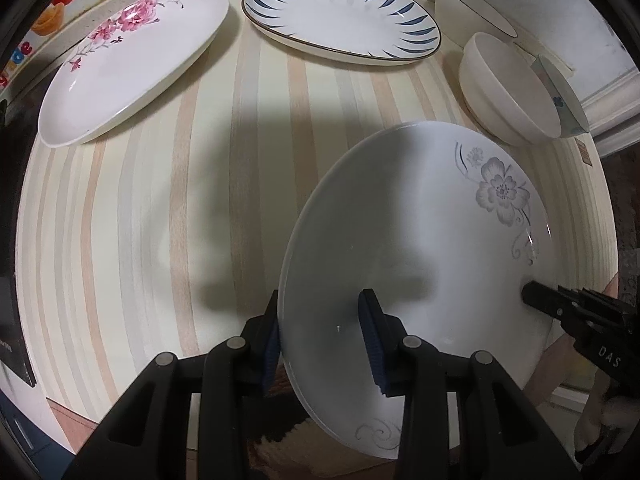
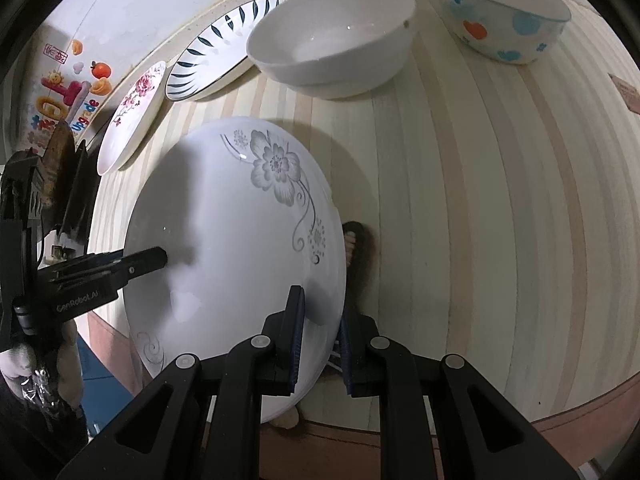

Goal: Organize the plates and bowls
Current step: 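Carry the grey-flower plate with both grippers to the pink-flower plate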

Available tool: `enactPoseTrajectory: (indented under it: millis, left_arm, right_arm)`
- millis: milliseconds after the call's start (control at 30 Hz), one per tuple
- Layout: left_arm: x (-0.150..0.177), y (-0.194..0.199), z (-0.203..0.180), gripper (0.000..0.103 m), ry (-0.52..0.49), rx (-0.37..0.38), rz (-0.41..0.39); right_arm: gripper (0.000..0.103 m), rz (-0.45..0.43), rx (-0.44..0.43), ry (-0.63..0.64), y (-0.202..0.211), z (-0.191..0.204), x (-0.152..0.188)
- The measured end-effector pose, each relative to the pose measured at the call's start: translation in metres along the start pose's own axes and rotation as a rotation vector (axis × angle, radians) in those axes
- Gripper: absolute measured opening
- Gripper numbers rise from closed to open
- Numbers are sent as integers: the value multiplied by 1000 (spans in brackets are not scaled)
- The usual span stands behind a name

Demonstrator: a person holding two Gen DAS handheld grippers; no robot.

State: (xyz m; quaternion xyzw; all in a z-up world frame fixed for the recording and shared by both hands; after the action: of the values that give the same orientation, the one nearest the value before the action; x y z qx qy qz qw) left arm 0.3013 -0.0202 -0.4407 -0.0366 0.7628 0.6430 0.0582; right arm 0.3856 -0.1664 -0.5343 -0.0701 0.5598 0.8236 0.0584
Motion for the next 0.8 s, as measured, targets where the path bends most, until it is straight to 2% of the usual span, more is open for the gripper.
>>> enactPoseTrajectory:
  millis: [167,333,433,533,567,633,700,733,800]
  left_arm:
    - [-18,-11,-10,34,31,-9,3]
    - [-13,-9,-7,34,41,-16,27]
    - [-22,29,8,34,76,-28,-46]
    - [-36,64,35,35,132,-61,-118]
    - [-45,75,50,35,164,-72,-139]
    - [-56,90,71,35,215,-76,-176]
    - [-71,93,104,35,262,-106,-206]
    - [-80,91,122,35,288,-114,-209]
    - [-91,82,154,35,357,-110,-206]
  right_arm:
    - [18,15,-8,18,0,1,4]
    - [18,53,-20,31,-3,5,1]
    - [18,77,-4,32,16,-1,-5]
    - [18,44,7,44,63,5,-18]
    - [19,18,-5,61,80,15,-27]
    - [26,-33,-38,112,101,49,-50]
    - [42,-71,-84,152,104,88,-78]
    - [42,-92,-113,184,98,113,-97]
    - [42,-142,-118,228,81,151,-136]
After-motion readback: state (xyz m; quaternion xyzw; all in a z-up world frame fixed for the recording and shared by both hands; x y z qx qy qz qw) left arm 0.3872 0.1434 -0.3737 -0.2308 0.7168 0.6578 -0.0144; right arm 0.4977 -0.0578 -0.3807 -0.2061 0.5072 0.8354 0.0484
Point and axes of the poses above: each gripper's, at about its wrist camera, not at the fingertips, and y roughly against the way its jaws point, z to its left, x to its underside, the point moved 10 cm from there along -y, roughly the way its jaws point
